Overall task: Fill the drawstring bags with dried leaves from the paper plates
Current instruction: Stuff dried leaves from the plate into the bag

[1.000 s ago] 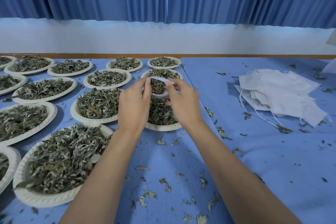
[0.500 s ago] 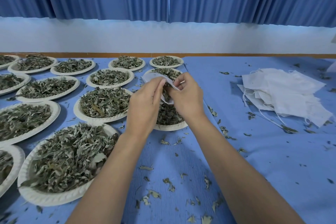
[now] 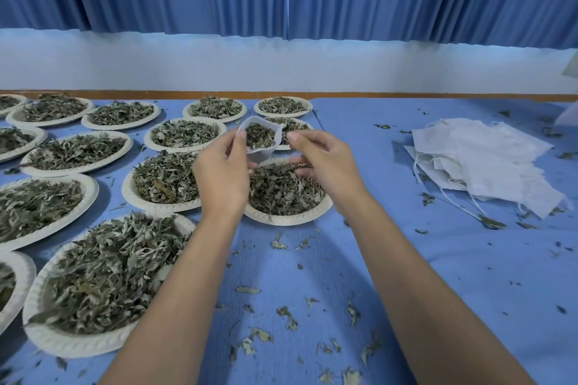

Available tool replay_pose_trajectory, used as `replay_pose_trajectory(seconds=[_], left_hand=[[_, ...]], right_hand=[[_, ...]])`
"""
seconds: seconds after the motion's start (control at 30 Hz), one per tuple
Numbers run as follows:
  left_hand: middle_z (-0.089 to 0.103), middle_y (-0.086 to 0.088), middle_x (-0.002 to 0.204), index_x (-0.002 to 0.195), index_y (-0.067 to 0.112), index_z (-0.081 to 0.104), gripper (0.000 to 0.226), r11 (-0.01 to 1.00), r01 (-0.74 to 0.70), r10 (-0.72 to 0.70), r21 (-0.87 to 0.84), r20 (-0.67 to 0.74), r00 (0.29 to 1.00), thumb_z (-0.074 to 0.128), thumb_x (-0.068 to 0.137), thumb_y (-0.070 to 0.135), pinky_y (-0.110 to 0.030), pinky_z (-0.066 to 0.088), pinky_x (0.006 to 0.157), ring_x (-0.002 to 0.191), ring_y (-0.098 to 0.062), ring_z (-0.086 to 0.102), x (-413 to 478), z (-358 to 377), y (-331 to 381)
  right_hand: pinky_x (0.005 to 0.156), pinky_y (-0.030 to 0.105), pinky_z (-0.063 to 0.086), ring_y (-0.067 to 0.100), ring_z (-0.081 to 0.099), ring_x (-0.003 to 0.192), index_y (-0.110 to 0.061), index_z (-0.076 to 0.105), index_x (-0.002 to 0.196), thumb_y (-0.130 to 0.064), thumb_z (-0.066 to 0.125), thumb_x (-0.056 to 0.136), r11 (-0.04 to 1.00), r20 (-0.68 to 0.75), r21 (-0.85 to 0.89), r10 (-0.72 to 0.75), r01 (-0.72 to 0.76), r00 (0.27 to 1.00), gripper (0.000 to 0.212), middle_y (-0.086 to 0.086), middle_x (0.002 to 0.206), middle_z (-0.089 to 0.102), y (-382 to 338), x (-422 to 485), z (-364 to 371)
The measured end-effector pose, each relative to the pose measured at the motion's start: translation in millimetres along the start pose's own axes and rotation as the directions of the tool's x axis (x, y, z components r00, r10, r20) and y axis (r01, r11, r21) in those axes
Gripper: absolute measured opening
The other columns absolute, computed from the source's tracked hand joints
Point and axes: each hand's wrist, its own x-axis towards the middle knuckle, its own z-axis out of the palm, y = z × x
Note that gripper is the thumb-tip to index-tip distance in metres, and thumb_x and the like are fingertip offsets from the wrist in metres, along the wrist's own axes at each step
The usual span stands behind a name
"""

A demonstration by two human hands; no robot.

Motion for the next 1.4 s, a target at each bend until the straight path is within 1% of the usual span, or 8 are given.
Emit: replay_pose_trajectory(seconds=[0.07,0.17,0.27,0.43,0.7,0.97,1.23,1.4], left_hand=[[0.063,0.01,0.065,0.067,0.041,0.056,0.037,0.999,0.016,-0.016,-0.033,-0.017,1.0,0.049,0.099,0.024,-0.046,0.057,0.073,0.064,-0.016,0.068,1,0,1],[0.063,0.017,0.06,0.065,0.044,0.057,0.04,0.998,0.027,-0.028,-0.062,-0.013,1.0,0.05,0.098,0.024,-0.046,0.057,0.074,0.059,-0.004,0.064,0,1,2],[0.061,0.034,0.059,0.067,0.047,0.057,0.04,0.995,0.027,-0.027,-0.091,0.011,1.0,0.05,0.099,0.023,-0.046,0.057,0.075,0.053,0.005,0.06,-3,2,3],[0.062,0.033,0.061,0.077,0.047,0.06,0.035,0.989,0.037,-0.037,-0.144,-0.001,0.999,0.049,0.099,0.022,-0.047,0.057,0.076,0.052,0.006,0.06,-2,2,4],[0.065,0.027,0.068,0.091,0.029,0.069,0.02,0.973,0.049,-0.059,-0.225,-0.039,0.997,0.051,0.099,0.022,-0.045,0.058,0.076,0.057,0.0,0.064,4,1,2],[0.068,0.01,0.101,0.107,0.029,0.063,0.019,0.956,0.014,-0.037,-0.292,-0.073,0.997,0.049,0.099,0.018,-0.02,0.057,0.067,0.063,-0.001,0.067,4,1,6],[0.064,0.02,0.096,0.12,0.015,0.065,0.026,0.958,0.037,-0.064,-0.285,-0.086,0.994,0.049,0.099,0.018,-0.02,0.057,0.072,0.073,0.007,0.067,6,2,1],[0.063,0.026,0.093,0.113,0.03,0.062,0.023,0.958,0.015,-0.035,-0.286,-0.065,0.997,0.048,0.1,0.017,-0.019,0.056,0.074,0.078,0.001,0.069,5,2,1]], right_hand=[[0.073,0.02,0.047,0.005,0.06,0.088,-0.023,0.066,0.106,-0.035,0.07,0.084,0.909,-0.007,-0.407,-0.097,0.086,0.995,0.026,-0.01,0.101,0.065,6,2,-5],[0.104,0.038,0.038,0.02,0.034,0.133,-0.027,0.05,0.135,-0.052,0.072,0.076,0.564,0.203,-0.809,0.009,0.162,0.979,0.068,0.001,0.142,0.044,12,2,-4],[0.115,0.047,0.017,0.028,-0.001,0.146,-0.036,0.03,0.146,-0.06,0.067,0.076,0.501,0.287,-0.853,0.222,0.144,0.932,0.083,0.004,0.16,0.007,13,0,-1],[0.11,0.037,0.03,0.028,0.03,0.138,-0.025,0.034,0.146,-0.049,0.064,0.085,0.418,0.274,-0.892,0.189,0.175,0.943,0.073,0.008,0.151,0.035,16,2,1],[0.094,0.031,0.04,0.024,0.05,0.122,-0.023,0.056,0.132,-0.027,0.065,0.089,0.408,0.208,-0.896,0.035,0.176,0.977,0.045,0.006,0.13,0.059,22,-3,11],[0.088,0.03,0.044,0.024,0.06,0.107,-0.023,0.066,0.121,-0.014,0.06,0.09,0.436,0.142,-0.884,-0.092,0.168,0.986,0.033,0.007,0.112,0.07,27,-6,14],[0.067,0.03,0.046,0.014,0.045,0.058,-0.024,0.069,0.115,-0.02,0.066,0.087,0.679,0.014,-0.722,-0.178,0.133,0.984,0.028,0.008,0.09,0.074,20,-1,7],[0.042,0.013,0.032,0.003,0.042,0.033,-0.028,0.07,0.112,-0.025,0.069,0.085,0.814,-0.007,-0.568,-0.154,0.123,0.988,0.027,-0.004,0.089,0.071,17,1,0]])
